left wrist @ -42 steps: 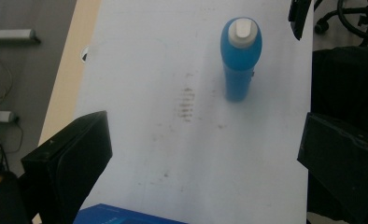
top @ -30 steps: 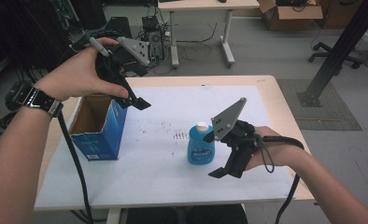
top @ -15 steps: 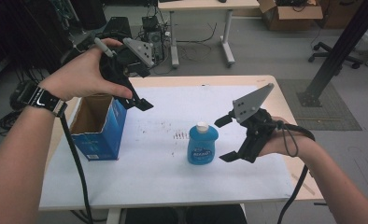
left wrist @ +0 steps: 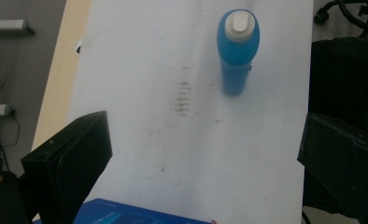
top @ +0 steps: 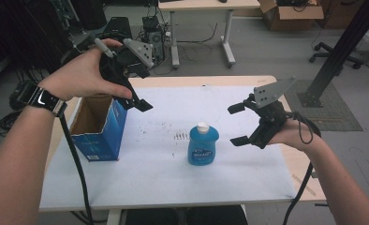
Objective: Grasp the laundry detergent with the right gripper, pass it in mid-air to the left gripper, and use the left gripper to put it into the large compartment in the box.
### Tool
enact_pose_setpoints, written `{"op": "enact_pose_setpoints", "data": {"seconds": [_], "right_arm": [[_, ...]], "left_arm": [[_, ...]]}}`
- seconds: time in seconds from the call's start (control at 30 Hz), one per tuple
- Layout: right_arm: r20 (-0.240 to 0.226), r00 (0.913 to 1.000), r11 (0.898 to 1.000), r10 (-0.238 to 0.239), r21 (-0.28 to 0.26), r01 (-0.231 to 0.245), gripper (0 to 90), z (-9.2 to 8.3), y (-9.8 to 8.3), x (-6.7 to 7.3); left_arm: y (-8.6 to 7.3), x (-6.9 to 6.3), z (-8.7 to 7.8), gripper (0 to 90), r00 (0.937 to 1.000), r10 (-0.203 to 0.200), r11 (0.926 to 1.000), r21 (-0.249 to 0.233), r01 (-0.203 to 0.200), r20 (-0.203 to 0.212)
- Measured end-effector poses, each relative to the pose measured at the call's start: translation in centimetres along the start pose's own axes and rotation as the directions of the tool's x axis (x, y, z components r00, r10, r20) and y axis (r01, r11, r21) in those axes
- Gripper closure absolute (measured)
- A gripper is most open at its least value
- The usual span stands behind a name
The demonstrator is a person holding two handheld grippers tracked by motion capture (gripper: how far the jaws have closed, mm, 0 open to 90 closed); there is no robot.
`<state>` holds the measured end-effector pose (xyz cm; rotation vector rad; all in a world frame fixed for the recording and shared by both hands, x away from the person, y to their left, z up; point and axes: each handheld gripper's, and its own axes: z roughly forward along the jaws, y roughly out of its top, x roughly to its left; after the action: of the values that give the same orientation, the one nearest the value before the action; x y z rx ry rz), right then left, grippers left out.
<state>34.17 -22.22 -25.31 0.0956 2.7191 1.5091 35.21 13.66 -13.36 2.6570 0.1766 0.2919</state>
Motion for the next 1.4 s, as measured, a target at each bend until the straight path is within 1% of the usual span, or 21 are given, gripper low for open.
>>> {"op": "enact_pose_setpoints", "data": {"seconds": [0.07, 0.13, 0.17, 0.27, 0.53, 0.7, 0.77, 0.9, 0.93, 1.03, 1.2, 1.23, 1.27, 1.4], "right_arm": [[0.014, 0.9998, 1.000, 0.013, -0.007, -0.013, 1.1, -0.2, -0.6, -0.6], [0.019, 0.9996, 1.000, 0.019, -0.012, -0.019, 1.1, -0.2, -0.8, -0.7], [0.026, 0.9993, 0.999, 0.027, -0.021, -0.027, 1.0, -0.3, -1.2, -1.1], [0.035, 0.9985, 0.999, 0.041, -0.032, -0.040, 0.9, -0.4, -1.7, -1.6], [0.039, 0.9975, 0.998, 0.060, -0.038, -0.058, 0.8, 0.1, -3.1, -2.3], [0.032, 0.9963, 0.996, 0.079, -0.052, -0.078, 0.8, 0.7, -4.2, -2.7], [0.029, 0.9962, 0.995, 0.082, -0.056, -0.080, 0.8, 0.8, -4.4, -2.8], [0.022, 0.9958, 0.994, 0.089, -0.060, -0.087, 0.8, 1.4, -5.0, -3.0], [0.017, 0.9960, 0.995, 0.087, -0.055, -0.086, 0.8, 1.8, -5.2, -3.0], [0.017, 0.9963, 0.995, 0.085, -0.051, -0.084, 0.8, 2.2, -5.4, -3.1], [0.011, 0.9960, 0.995, 0.089, -0.043, -0.088, 0.9, 3.3, -6.0, -3.2], [0.012, 0.9957, 0.995, 0.092, -0.037, -0.092, 1.0, 3.8, -6.1, -3.3], [0.012, 0.9957, 0.995, 0.092, -0.037, -0.092, 1.0, 3.8, -6.1, -3.3], [0.008, 0.9954, 0.995, 0.096, -0.038, -0.095, 1.1, 4.7, -6.6, -3.5]], "left_arm": [[0.0, 0.0, 0.0, 3.3, 1.0000, 0.000, 1.0000, -0.001, 0.000, 0.001], [-0.1, 0.0, -0.1, 3.3, 1.0000, 0.001, 1.0000, -0.003, -0.001, 0.001], [-0.1, 0.0, -0.1, 3.3, 1.0000, 0.001, 1.0000, -0.003, -0.001, 0.002], [-0.1, 0.0, -0.1, 3.2, 1.0000, 0.001, 1.0000, -0.003, -0.001, 0.002], [0.0, -0.1, 0.0, 3.3, 1.0000, 0.003, 1.0000, 0.000, -0.003, 0.006], [0.0, -0.1, 0.1, 3.3, 0.9999, 0.004, 1.0000, 0.003, -0.004, 0.010], [0.1, -0.1, 0.2, 3.3, 0.9999, 0.005, 1.0000, 0.005, -0.005, 0.012], [0.2, -0.2, 0.2, 3.3, 0.9999, 0.008, 0.9999, 0.006, -0.008, 0.014], [0.2, -0.2, 0.3, 3.3, 0.9999, 0.007, 1.0000, 0.007, -0.007, 0.015], [0.3, -0.2, 0.3, 3.4, 0.9998, 0.007, 0.9999, 0.010, -0.007, 0.017], [0.3, -0.3, 0.4, 3.4, 0.9998, 0.011, 0.9999, 0.008, -0.011, 0.019], [0.3, -0.3, 0.4, 3.4, 0.9998, 0.010, 0.9999, 0.008, -0.011, 0.019], [0.3, -0.3, 0.4, 3.4, 0.9997, 0.011, 0.9999, 0.008, -0.011, 0.020], [0.3, -0.4, 0.4, 3.4, 0.9998, 0.010, 0.9999, 0.008, -0.010, 0.019]]}}
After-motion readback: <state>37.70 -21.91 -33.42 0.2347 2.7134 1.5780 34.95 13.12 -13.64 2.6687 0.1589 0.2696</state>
